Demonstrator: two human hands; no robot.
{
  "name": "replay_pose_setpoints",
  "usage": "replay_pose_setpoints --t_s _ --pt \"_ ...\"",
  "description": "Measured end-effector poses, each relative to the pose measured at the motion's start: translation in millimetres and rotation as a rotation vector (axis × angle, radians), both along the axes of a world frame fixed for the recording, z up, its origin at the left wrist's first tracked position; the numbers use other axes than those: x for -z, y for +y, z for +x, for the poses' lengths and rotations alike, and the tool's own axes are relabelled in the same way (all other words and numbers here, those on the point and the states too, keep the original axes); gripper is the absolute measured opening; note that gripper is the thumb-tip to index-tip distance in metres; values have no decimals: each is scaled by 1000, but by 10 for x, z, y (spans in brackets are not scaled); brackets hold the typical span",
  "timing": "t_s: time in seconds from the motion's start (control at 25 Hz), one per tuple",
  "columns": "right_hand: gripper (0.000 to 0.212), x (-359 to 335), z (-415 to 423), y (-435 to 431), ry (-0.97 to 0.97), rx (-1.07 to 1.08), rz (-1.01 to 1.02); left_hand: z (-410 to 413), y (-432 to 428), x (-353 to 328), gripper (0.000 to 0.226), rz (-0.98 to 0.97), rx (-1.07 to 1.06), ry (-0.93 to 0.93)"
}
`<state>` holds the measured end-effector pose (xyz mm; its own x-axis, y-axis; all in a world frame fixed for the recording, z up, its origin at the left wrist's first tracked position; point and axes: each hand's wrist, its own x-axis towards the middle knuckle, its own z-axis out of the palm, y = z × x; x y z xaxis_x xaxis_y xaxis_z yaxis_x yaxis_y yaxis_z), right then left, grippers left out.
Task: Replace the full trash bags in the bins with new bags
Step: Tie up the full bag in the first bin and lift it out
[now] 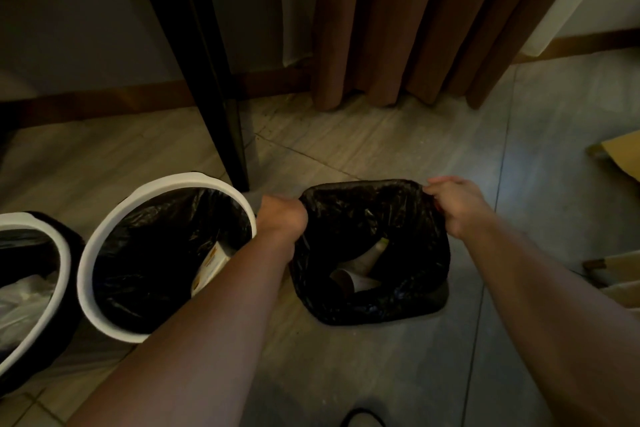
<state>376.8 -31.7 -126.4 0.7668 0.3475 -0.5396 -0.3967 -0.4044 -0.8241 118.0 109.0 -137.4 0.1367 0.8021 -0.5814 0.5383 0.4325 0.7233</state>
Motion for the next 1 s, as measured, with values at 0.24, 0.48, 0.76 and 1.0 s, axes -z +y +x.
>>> replay_pose_setpoints --t_s 0.24,0.48,0.76,1.0 --pt "18 -177 6 109 -149 -20 293 -25 -120 -206 15 397 -107 -194" --pt "32 -278 -42 -221 -110 -244 196 -264 -309 -301 35 299 -49 -402" --pt "30 -736 -229 -351 -344 -442 195 -409 -345 -568 30 268 178 -535" --pt "13 -736 -316 -675 -565 -475 -222 -670 -512 -708 53 407 424 27"
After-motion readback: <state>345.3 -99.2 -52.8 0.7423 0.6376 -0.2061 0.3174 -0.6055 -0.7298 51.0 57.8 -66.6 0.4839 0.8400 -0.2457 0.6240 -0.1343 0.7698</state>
